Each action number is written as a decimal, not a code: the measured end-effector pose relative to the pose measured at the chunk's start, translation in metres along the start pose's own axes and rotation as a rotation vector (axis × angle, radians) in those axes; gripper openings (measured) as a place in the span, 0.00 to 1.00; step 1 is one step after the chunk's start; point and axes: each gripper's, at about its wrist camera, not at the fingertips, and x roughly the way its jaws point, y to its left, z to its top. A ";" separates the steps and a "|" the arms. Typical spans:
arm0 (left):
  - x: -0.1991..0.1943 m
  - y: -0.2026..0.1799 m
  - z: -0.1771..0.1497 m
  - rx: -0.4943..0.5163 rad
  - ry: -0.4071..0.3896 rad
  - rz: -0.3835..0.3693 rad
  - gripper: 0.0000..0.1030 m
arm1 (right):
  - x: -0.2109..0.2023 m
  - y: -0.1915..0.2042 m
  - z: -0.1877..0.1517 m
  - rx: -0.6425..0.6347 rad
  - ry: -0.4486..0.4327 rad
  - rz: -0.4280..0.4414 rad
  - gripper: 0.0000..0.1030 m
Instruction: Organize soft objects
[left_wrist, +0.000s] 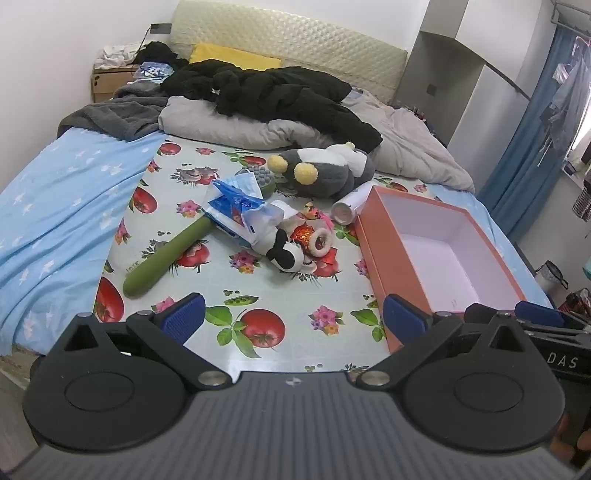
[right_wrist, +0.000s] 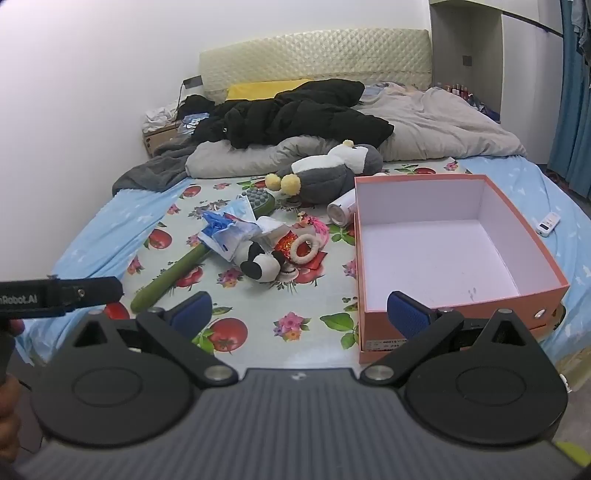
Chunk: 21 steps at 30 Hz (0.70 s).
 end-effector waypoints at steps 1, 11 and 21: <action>0.002 0.001 -0.001 0.009 -0.001 0.002 1.00 | 0.000 0.000 0.000 -0.001 0.000 0.000 1.00; 0.003 0.002 -0.001 0.016 -0.001 0.000 1.00 | -0.001 0.002 -0.001 0.002 0.000 -0.006 1.00; 0.002 0.001 -0.001 0.018 0.000 0.001 1.00 | 0.000 0.002 -0.003 0.001 -0.001 -0.003 1.00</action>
